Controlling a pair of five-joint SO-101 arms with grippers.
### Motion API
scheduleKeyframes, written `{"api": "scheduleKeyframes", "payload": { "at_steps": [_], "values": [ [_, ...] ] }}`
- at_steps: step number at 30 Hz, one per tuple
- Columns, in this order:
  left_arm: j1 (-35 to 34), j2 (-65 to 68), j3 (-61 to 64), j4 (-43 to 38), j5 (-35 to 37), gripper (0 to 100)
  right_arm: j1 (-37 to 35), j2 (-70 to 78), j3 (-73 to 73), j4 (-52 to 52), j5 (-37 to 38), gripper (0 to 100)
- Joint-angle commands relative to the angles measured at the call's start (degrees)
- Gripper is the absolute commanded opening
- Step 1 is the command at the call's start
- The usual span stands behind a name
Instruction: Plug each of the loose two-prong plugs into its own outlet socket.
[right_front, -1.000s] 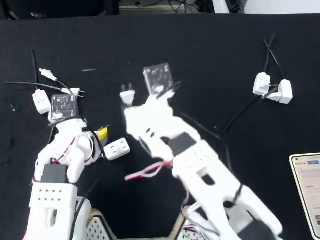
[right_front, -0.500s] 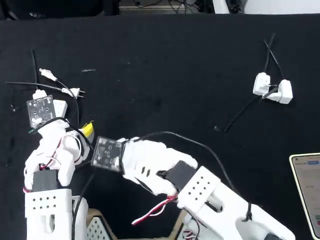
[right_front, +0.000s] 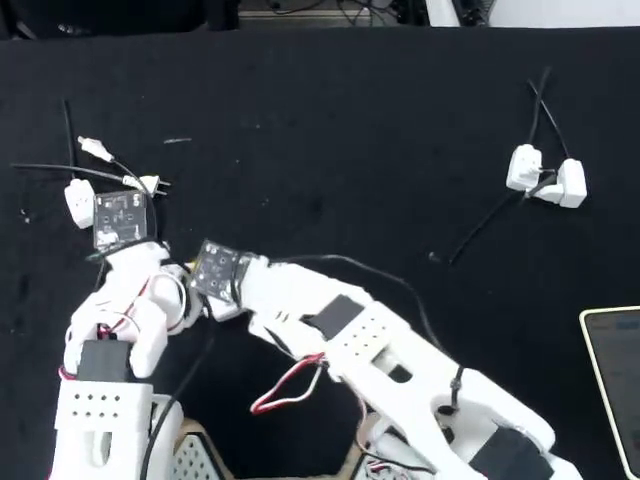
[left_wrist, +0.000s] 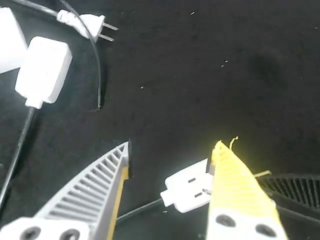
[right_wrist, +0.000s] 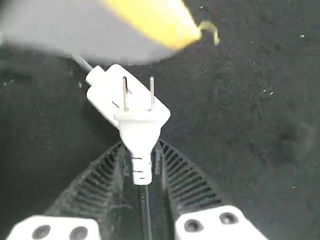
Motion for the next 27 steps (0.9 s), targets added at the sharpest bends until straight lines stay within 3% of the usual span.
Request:
{"api": "scheduleKeyframes", "payload": {
  "at_steps": [1, 15, 20, 27],
  "values": [
    [1.0, -1.0, 0.2, -1.8, -0.6, 26, 1.1, -1.5, -3.5, -1.5, -2.2, 1.1],
    [1.5, -1.0, 1.7, -1.8, -2.7, 26, -2.2, -8.6, -1.7, 0.9, -5.9, 1.1],
    [1.5, -1.0, 2.5, -1.8, -2.9, 26, -2.5, -8.7, -2.2, 0.1, -14.5, 1.1],
    [1.5, -0.7, 3.0, -1.8, -3.1, 26, -2.6, -8.7, -2.1, -1.5, -19.1, 1.1]
  ]
}}
